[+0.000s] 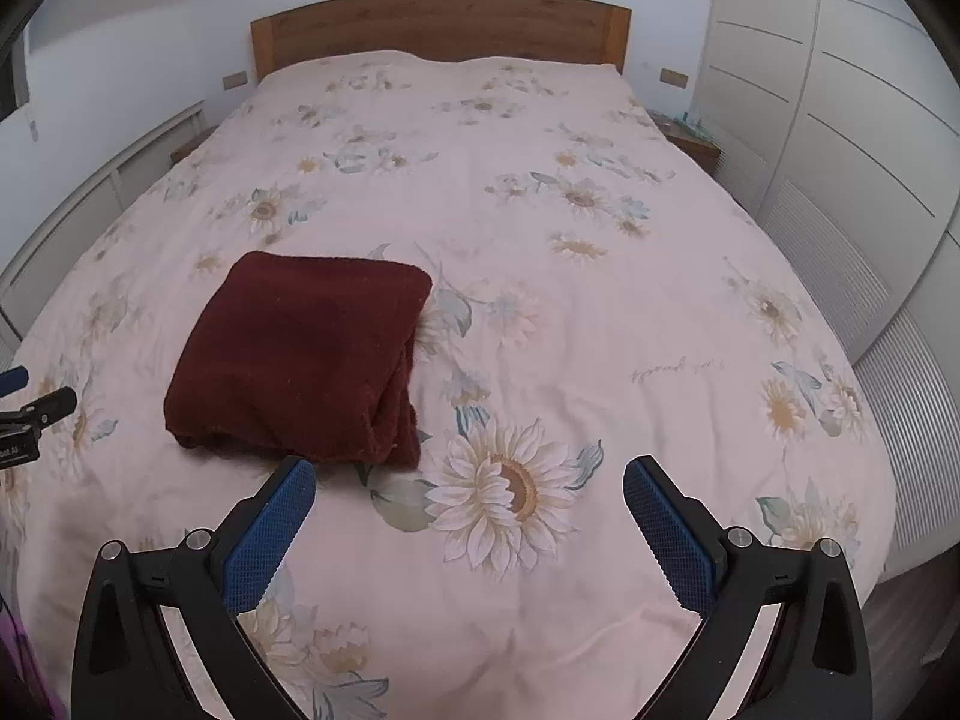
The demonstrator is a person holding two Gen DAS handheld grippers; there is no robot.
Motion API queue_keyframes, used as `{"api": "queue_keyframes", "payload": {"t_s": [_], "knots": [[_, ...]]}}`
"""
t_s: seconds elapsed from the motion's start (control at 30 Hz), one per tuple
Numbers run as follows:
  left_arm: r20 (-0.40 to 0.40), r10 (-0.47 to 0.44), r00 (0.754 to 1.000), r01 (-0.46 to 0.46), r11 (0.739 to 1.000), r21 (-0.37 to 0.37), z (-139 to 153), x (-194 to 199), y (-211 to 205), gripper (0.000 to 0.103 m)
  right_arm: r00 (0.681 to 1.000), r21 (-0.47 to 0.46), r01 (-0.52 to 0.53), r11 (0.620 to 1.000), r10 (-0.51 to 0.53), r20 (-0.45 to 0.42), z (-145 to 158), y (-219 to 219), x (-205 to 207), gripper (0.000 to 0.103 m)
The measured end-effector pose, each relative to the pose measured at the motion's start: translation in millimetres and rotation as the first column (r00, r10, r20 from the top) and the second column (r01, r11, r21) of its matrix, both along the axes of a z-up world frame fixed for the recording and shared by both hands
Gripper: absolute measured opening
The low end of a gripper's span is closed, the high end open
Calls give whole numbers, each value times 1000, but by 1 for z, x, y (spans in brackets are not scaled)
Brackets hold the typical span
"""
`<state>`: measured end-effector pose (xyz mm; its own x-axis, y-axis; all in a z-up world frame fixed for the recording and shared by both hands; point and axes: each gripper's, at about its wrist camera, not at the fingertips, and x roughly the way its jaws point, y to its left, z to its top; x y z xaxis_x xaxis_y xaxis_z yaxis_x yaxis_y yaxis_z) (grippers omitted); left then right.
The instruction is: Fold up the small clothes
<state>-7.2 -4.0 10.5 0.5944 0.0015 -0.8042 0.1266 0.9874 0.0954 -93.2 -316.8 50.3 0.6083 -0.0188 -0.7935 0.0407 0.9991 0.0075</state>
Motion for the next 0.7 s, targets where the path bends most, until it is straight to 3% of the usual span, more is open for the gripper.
{"api": "queue_keyframes", "payload": {"t_s": [0.7], "knots": [[8, 44, 999, -44, 999, 7, 5, -13, 11, 102, 999, -19, -27, 999, 27, -21, 0, 7, 2, 102]]}}
